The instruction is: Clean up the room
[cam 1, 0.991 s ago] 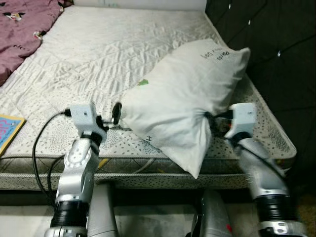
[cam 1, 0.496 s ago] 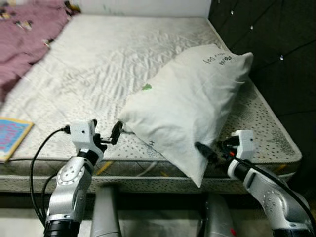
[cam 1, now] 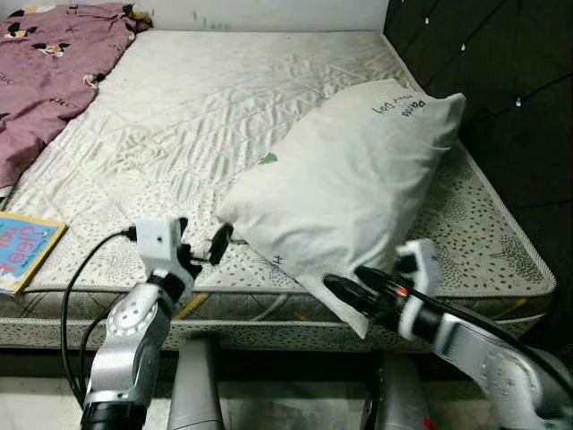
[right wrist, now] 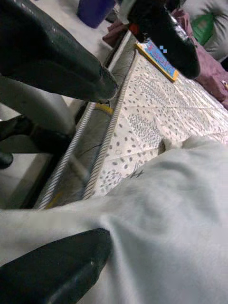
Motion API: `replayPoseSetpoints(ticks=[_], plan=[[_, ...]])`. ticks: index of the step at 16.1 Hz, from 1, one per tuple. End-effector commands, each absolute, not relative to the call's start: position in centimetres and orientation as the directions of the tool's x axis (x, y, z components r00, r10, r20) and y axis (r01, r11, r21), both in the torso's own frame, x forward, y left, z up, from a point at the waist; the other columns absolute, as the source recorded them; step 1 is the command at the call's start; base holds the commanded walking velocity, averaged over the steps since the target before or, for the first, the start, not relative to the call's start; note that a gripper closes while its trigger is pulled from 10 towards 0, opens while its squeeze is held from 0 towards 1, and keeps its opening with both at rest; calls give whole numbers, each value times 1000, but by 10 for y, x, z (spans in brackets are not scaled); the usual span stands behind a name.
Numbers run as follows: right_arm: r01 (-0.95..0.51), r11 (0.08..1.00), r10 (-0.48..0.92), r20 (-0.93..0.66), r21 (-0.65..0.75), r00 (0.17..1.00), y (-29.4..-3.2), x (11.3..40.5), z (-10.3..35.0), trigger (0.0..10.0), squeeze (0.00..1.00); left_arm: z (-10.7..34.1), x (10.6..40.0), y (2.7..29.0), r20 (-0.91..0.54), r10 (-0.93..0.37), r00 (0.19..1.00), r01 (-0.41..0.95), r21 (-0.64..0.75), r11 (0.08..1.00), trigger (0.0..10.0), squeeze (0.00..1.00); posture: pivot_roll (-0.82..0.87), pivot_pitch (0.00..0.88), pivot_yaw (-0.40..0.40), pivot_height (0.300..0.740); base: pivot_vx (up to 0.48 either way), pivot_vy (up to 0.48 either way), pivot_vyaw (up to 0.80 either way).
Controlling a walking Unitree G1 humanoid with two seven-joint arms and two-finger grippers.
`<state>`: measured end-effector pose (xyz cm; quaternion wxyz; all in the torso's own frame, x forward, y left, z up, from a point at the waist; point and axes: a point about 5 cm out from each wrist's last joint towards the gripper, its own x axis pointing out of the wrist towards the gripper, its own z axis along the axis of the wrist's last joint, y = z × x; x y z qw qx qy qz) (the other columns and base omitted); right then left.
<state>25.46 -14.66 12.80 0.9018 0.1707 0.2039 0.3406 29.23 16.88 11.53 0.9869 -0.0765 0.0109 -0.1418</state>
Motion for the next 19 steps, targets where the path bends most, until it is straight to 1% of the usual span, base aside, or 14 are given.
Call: replayPoseSetpoints(ticks=[1, 2, 3, 4, 5, 6, 9, 11, 12, 13, 15, 16, 18, 19], plan=[[-553, 726, 674, -261, 410, 691, -141, 257, 130, 10000, 0, 121, 292, 169, 12, -288, 957, 287, -144, 947, 10000, 0, -70, 64, 4, 510, 0, 0, 0], [-527, 762, 635, -273, 376, 722, -135, 262, 129, 10000, 0, 122, 293, 170, 12, -287, 958, 286, -142, 948, 10000, 0, -67, 65, 2, 510, 0, 0, 0], [-454, 828, 546, -286, 330, 787, -132, 272, 126, 10000, 0, 123, 292, 170, 12, -289, 957, 288, -142, 947, 10000, 0, -59, 64, -4, 510, 0, 0, 0], [-438, 847, 520, -297, 300, 801, -132, 274, 125, 10000, 0, 123, 292, 169, 11, -295, 955, 294, -146, 945, 10000, 0, -59, 64, -4, 510, 0, 0, 0], [-395, 896, 442, -330, 202, 834, -134, 281, 120, 10000, 0, 120, 286, 169, -1, -305, 952, 302, -150, 941, 10000, 0, -43, 64, -13, 510, 0, 0, 0], [-357, 923, 385, -339, 146, 858, -138, 285, 118, 10000, 0, 116, 279, 171, -18, -296, 955, 290, -142, 946, 10000, 0, -35, 66, -16, 510, 0, 0, 0], [-272, 961, 274, -298, 48, 914, -153, 293, 122, 10000, 0, 97, 254, 182, -112, -229, 967, 218, -105, 970, 10000, 0, -16, 72, -26, 510, 0, 0, 0], [-222, 974, 203, -282, -36, 938, -167, 295, 122, 10000, 0, 91, 247, 186, -141, -199, 970, 186, -100, 977, 10000, 0, -12, 77, -30, 510, 0, 0, 0], [-201, 978, 181, -267, -47, 947, -180, 291, 123, 10000, 0, 94, 249, 181, -134, -204, 970, 191, -102, 976, 10000, 0, -11, 82, -31, 510, 0, 0, 0], [-223, 975, 210, -230, -28, 950, -187, 284, 126, 10000, 0, 96, 250, 179, -129, -208, 970, 196, -101, 975, 10000, 0, -22, 89, -27, 510, 0, 0, 0], [-217, 976, 210, -163, -21, 964, -198, 270, 134, 10000, 0, 98, 251, 178, -125, -214, 969, 201, -103, 974, 10000, 0, -39, 96, -23, 510, 0, 0, 0], [-201, 978, 193, -113, -60, 975, -206, 255, 139, 10000, 0, 97, 253, 177, -127, -218, 968, 206, -104, 973, 10000, 0, -48, 103, -23, 510, 0, 0, 0], [-194, 976, 186, -88, -95, 979, -207, 232, 140, 10000, 0, 97, 255, 173, -131, -230, 964, 216, -113, 970, 10000, 0, -63, 111, -18, 510, 0, 0, 0], [-206, 969, 195, -83, -140, 977, -205, 223, 141, 10000, 0, 97, 256, 171, -130, -237, 963, 222, -117, 968, 10000, 0, -74, 114, -16, 510, 0, 0, 0]])
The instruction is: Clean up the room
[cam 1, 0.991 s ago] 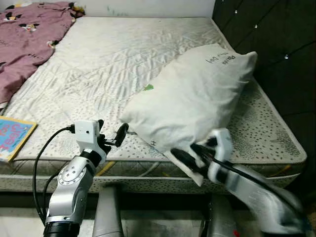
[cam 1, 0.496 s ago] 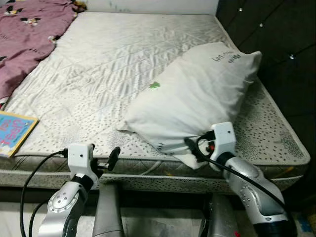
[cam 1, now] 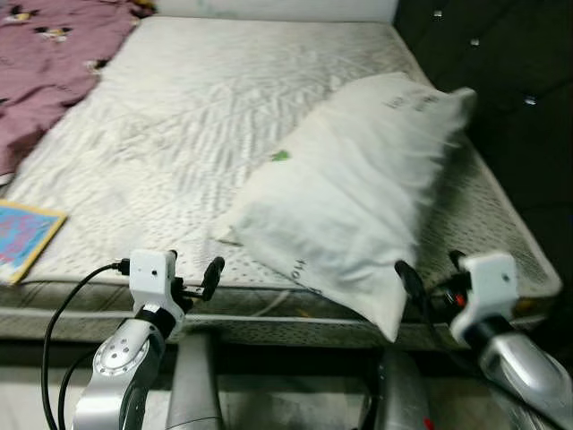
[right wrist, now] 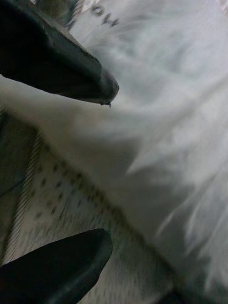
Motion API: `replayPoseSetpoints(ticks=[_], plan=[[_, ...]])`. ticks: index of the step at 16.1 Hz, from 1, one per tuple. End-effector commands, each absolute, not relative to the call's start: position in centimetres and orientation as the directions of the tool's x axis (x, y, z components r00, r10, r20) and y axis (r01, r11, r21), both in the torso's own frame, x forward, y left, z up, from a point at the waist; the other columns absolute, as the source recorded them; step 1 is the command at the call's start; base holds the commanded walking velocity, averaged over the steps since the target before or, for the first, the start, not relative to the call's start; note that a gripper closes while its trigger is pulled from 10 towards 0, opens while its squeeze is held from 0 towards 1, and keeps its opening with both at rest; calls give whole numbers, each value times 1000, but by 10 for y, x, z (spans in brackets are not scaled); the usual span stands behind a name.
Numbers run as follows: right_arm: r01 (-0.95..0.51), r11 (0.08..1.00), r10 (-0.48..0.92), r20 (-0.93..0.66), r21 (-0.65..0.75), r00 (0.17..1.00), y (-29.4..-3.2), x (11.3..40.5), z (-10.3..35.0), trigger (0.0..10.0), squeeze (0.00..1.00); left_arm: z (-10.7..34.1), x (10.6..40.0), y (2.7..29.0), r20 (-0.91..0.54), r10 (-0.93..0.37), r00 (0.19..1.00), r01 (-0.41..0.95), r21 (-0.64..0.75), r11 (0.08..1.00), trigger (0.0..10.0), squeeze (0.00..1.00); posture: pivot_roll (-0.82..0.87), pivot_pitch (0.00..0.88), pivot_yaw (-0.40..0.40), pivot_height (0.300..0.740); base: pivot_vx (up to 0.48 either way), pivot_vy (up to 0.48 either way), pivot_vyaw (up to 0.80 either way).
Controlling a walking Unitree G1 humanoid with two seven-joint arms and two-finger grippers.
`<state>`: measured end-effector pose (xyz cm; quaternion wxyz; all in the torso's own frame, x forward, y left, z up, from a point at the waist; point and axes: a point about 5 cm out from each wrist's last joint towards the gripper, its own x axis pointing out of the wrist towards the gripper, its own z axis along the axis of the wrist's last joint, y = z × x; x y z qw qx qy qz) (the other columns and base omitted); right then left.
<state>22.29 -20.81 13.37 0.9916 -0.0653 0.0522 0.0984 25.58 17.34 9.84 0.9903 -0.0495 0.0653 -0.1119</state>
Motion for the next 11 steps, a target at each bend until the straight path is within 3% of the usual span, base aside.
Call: replayPoseSetpoints(ticks=[1, 7, 11], plan=[[-229, 962, 218, -84, -146, 972, -202, 220, 141, 10000, 0, 97, 256, 170, -131, -241, 962, 226, -119, 967, 10000, 0, -83, 117, -11, 510, 0, 0, 0], [-371, 928, 364, -140, -26, 921, -171, 235, 132, 10000, 0, 99, 260, 168, -122, -245, 962, 231, -120, 966, 10000, 0, -67, 115, -21, 510, 0, 0, 0], [-354, 935, 353, -186, 29, 917, -153, 259, 125, 10000, 0, 100, 258, 167, -117, -239, 964, 226, -120, 967, 10000, 0, -45, 117, -29, 510, 0, 0, 0]])
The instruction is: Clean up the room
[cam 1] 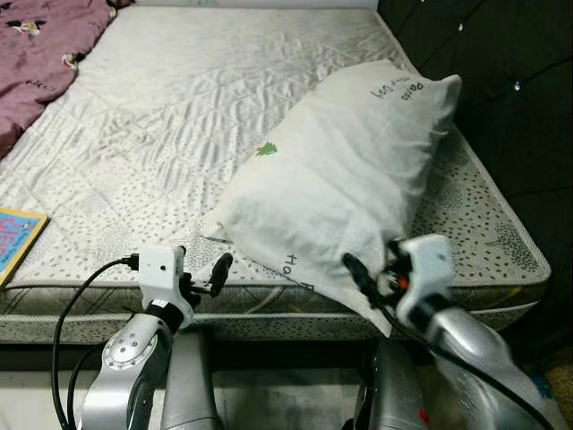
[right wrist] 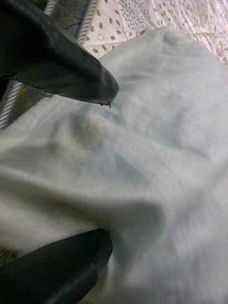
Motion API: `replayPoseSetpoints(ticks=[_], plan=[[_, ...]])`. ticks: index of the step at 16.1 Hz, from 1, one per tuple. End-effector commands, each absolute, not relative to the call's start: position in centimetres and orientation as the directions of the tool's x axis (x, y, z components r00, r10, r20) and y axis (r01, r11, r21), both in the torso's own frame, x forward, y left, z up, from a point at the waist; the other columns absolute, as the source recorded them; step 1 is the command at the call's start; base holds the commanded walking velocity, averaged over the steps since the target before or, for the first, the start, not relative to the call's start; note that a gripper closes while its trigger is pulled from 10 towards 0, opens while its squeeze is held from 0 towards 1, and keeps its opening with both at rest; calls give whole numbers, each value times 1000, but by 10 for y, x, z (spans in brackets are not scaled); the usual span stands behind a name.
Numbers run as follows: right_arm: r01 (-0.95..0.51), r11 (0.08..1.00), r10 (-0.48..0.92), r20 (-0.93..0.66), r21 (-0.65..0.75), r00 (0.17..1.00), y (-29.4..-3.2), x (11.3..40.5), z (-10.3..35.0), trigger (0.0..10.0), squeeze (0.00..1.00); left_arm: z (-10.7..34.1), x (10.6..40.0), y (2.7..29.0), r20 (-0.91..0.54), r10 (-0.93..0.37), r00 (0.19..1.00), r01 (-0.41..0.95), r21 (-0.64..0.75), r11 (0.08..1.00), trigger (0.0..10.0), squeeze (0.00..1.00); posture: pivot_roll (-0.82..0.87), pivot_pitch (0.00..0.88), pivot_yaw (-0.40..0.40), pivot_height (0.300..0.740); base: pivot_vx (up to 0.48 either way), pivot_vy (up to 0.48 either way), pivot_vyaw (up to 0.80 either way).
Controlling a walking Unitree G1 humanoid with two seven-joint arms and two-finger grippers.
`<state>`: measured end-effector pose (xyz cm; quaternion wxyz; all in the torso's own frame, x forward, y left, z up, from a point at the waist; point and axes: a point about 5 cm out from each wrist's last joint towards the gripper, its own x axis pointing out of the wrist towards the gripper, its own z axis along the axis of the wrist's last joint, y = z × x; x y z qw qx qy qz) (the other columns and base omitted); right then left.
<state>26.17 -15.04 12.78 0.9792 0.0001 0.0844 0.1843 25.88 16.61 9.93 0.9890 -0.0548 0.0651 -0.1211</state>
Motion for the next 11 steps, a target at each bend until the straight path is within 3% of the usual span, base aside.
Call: replayPoseSetpoints(ticks=[1, 4, 7, 11], plan=[[-335, 942, 329, -204, 5, 922, -146, 269, 123, 10000, 0, 101, 257, 167, -116, -237, 965, 223, -119, 967, 10000, 0, -35, 116, -33, 510, 0, 0, 0], [-273, 962, 268, -162, -13, 950, -153, 275, 130, 10000, 0, 102, 256, 170, -114, -228, 967, 215, -116, 970, 10000, 0, -30, 116, -34, 510, 0, 0, 0], [-212, 972, 165, -352, -99, 921, -170, 275, 102, 10000, 0, 101, 258, 165, -113, -237, 965, 224, -118, 967, 10000, 0, -41, 115, -31, 510, 0, 0, 0], [-278, 958, 231, -394, -67, 890, -145, 276, 92, 10000, 0, 103, 261, 164, -106, -243, 964, 231, -116, 966, 10000, 0, -34, 105, -27, 510, 0, 0, 0]])
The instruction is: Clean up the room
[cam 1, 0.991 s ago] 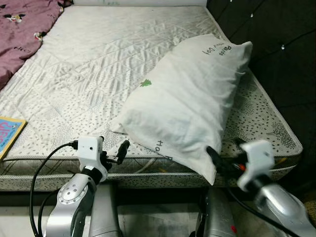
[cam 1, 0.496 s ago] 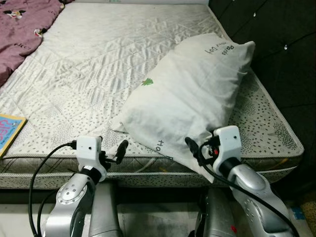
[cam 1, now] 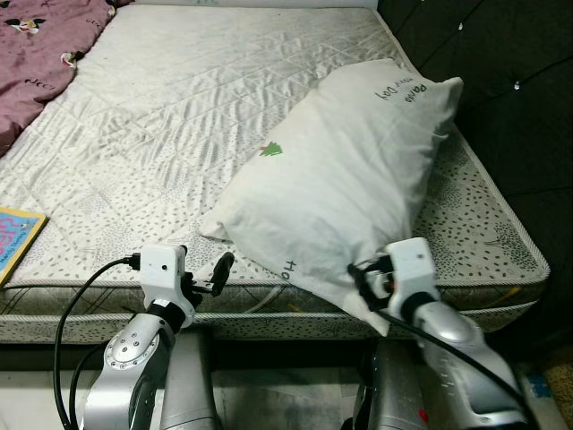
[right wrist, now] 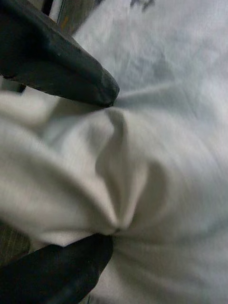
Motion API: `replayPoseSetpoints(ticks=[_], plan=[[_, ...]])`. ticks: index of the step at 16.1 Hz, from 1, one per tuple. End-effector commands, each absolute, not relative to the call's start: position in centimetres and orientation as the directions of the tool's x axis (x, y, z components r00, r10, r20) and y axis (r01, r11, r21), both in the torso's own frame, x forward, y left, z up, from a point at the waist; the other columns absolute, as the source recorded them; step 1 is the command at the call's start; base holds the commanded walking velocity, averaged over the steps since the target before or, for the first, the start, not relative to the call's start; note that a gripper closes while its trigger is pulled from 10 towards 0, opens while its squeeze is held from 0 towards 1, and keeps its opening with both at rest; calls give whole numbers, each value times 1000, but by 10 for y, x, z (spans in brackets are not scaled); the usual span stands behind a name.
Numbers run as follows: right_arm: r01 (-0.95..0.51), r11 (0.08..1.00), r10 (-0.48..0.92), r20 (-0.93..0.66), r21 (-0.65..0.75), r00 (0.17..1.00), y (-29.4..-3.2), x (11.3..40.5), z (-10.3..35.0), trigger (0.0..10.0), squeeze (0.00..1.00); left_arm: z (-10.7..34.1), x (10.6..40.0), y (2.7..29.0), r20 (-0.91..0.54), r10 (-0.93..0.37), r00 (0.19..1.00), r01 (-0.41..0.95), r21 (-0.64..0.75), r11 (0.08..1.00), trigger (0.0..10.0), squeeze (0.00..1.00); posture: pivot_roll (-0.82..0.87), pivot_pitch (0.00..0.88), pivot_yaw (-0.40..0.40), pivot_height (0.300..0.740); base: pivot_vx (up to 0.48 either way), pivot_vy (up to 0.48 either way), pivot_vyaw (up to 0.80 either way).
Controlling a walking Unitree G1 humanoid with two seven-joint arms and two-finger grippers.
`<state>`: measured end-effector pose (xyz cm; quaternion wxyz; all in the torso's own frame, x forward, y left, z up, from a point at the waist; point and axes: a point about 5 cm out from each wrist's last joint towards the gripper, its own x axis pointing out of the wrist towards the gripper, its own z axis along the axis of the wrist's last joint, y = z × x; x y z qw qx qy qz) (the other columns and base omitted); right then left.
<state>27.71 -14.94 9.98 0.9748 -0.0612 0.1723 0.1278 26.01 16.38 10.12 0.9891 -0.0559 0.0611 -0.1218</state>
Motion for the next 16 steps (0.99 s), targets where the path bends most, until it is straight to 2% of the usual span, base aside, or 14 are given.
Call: replayPoseSetpoints(ticks=[1, 2, 3, 5, 8, 16], plan=[[-278, 958, 231, -394, -67, 890, -145, 276, 92, 10000, 0, 103, 261, 164, -106, -243, 964, 231, -116, 966, 10000, 0, -34, 105, -27, 510, 0, 0, 0], [-294, 955, 259, -380, -37, 888, -133, 280, 92, 4510, 0, 104, 262, 165, -104, -240, 965, 228, -115, 967, 10000, 0, -29, 100, -29, 510, 0, 0, 0], [-306, 951, 296, -348, 27, 889, -112, 291, 95, 0, 0, 104, 263, 165, -101, -238, 966, 226, -113, 967, 10000, 0, -21, 91, -29, 510, 0, 0, 0], [-306, 949, 314, -301, 75, 900, -89, 311, 106, 0, 0, 106, 265, 164, -92, -238, 967, 227, -112, 967, 10000, 0, -4, 79, -30, 510, 0, 0, 0], [-289, 948, 314, -247, 132, 917, -72, 332, 121, 0, 0, 108, 266, 166, -84, -228, 970, 219, -103, 970, 10000, 0, 6, 69, -33, 510, 0, 0, 0], [-268, 947, 303, -216, 179, 928, -62, 346, 123, 0, 0, 109, 271, 165, -74, -215, 974, 207, -94, 974, 10000, 0, -2, 66, -27, 510, 0, 0, 0]])
